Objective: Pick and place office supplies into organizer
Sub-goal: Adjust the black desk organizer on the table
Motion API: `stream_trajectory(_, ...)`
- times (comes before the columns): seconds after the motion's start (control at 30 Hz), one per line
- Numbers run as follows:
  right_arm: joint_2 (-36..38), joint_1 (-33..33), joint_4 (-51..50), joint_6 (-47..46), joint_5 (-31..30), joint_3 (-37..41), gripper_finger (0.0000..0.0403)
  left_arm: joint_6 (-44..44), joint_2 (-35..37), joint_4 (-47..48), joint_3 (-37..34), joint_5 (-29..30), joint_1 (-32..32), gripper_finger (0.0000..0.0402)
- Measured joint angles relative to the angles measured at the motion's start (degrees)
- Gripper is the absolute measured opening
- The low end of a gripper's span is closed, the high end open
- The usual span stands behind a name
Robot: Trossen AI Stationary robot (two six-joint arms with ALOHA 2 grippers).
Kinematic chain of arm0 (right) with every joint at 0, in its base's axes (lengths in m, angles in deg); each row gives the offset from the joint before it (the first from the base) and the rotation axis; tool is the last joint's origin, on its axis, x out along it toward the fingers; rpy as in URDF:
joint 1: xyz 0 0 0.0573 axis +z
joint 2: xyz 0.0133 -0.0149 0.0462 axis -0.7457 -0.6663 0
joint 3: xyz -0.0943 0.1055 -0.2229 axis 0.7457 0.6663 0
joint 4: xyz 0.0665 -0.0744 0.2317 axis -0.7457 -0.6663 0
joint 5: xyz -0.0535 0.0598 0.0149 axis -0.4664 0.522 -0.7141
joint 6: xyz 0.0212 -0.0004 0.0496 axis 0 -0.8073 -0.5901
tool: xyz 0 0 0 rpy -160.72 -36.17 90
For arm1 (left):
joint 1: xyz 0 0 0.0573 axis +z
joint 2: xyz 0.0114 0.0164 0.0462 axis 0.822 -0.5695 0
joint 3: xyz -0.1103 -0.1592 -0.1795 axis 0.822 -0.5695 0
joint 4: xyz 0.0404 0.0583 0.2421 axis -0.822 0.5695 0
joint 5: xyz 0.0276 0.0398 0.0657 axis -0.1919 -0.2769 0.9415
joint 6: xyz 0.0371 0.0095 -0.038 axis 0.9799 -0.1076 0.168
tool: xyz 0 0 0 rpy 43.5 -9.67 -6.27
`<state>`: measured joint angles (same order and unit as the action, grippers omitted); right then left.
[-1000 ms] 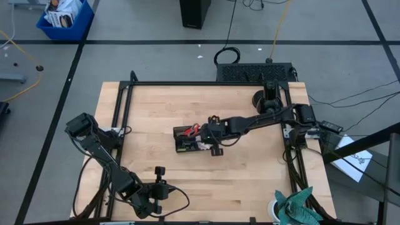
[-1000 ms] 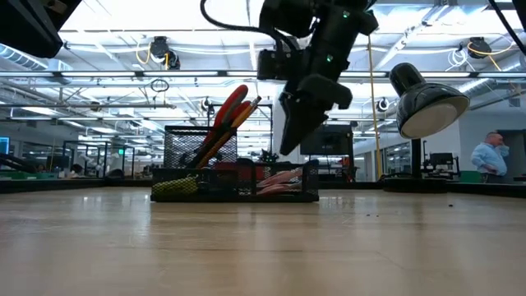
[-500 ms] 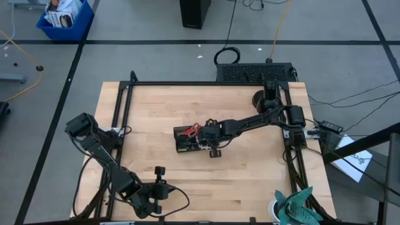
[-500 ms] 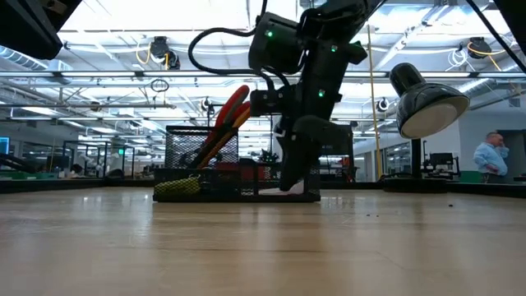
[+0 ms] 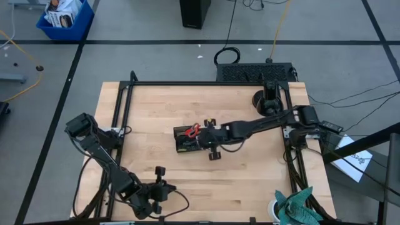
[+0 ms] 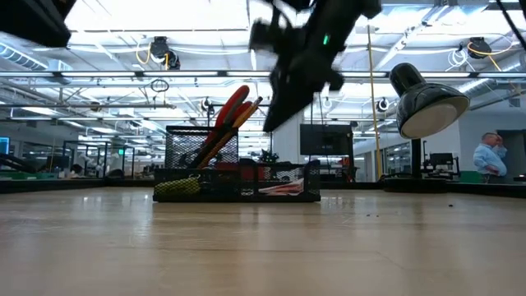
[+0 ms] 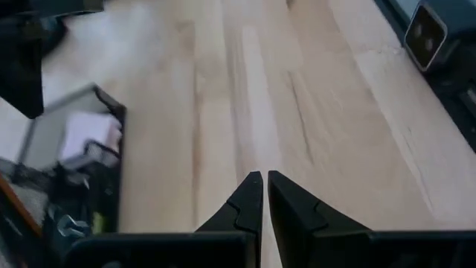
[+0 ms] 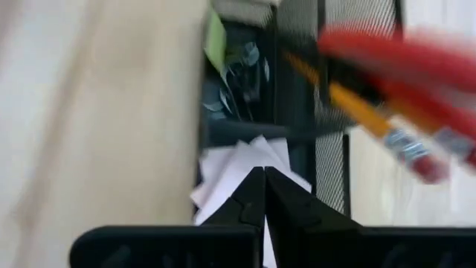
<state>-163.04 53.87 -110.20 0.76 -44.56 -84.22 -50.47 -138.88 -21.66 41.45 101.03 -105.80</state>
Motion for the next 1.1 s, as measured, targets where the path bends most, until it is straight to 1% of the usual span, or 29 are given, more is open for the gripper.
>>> stream_trajectory(0.17, 6.6, 3.7, 0.0, 0.9, 0.2, 0.0, 0.0000, 5.2, 0.2, -3.0, 0.0, 6.3, -1.7, 0.0031)
stream_trajectory(0.3, 13.8, 6.4, 1.1, 1.3, 0.3, 1.7, 0.0000, 8.0, 2.1, -4.1, 0.0, 11.1, -3.2, 0.0031)
stream_trajectory(0.43, 22.0, 8.0, 5.0, -0.6, 0.1, 7.5, 0.0000, 9.5, 4.8, -5.4, 0.0, 15.6, -5.1, 0.0031)
stream_trajectory(0.5, 26.4, 8.6, 9.7, -1.6, 0.1, 12.1, 0.0000, 9.2, 6.2, -5.5, 0.0, 16.6, -5.9, 0.0031)
stream_trajectory(0.63, 33.6, 9.1, 20.2, -5.1, 0.0, 23.6, 0.0000, 4.6, 6.6, -4.5, 0.0, 16.3, -5.2, 0.0031)
stream_trajectory(0.73, 36.8, 9.1, 26.4, -7.3, -0.1, 31.6, 0.0000, 1.5, 4.7, -5.2, 0.0, 12.7, -2.6, 0.0031)
stream_trajectory(0.83, 38.5, 9.5, 33.4, -9.7, -0.2, 37.9, 0.0000, 0.4, 1.6, -5.5, 0.0, 9.7, 0.2, 0.0031)
stream_trajectory(0.9, 39.1, 10.2, 36.9, -10.3, -0.4, 41.2, 0.0000, -0.6, -0.9, -5.6, 0.0, 9.1, 2.4, 0.0031)
stream_trajectory(1.0, 39.4, 11.4, 42.4, -10.2, -2.3, 44.6, 0.0000, -3.3, -4.5, -3.8, 0.0, 8.3, 5.3, 0.0031)
stream_trajectory(1.1, 40.0, 12.3, 43.6, -8.9, -2.9, 45.8, 0.0000, -8.8, -7.4, -1.0, 0.0, 8.2, 8.5, 0.0031)
